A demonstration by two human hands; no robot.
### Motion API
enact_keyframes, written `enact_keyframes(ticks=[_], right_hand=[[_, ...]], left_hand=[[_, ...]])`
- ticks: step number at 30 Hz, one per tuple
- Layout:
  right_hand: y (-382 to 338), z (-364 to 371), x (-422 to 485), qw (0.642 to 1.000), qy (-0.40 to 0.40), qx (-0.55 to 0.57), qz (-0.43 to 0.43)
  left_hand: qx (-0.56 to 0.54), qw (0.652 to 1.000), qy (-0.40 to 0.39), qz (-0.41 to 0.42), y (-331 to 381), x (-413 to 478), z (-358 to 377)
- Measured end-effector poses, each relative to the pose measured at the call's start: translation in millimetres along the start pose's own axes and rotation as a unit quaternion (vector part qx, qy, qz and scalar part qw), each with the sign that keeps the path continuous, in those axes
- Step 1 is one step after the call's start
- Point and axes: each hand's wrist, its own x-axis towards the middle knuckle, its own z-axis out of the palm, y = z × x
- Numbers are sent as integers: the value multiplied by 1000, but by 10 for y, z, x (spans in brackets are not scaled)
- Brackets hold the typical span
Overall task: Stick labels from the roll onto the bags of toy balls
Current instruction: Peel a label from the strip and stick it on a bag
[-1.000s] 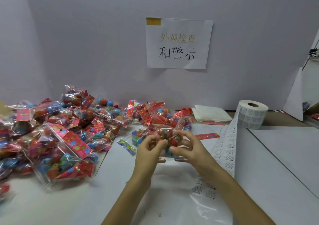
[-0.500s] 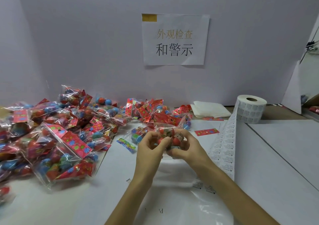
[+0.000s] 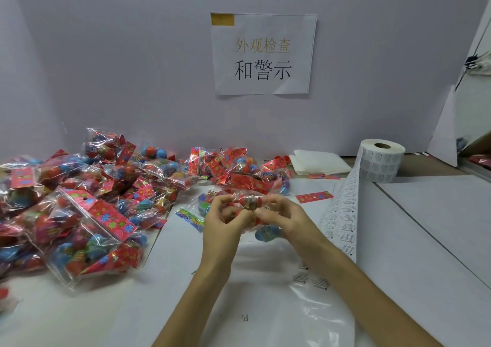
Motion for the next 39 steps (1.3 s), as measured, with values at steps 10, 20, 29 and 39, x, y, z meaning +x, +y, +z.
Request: enact_keyframes(ticks=[10,20,29,39], right_hand=[[6,-46,25,999,33,-6,-35],[39,-68,39,997,60,-18,-47],[86,-121,83,995,75,-13,-60],[81,-83,56,999,11,-26,-36]], left_hand=[[-1,998,-55,-17,49,-11,-3],[43,988,-136,-63,0,-34,7],[50,993,-97,-48,20,-68,50],[107,994,-12,36,-11,-26,10]])
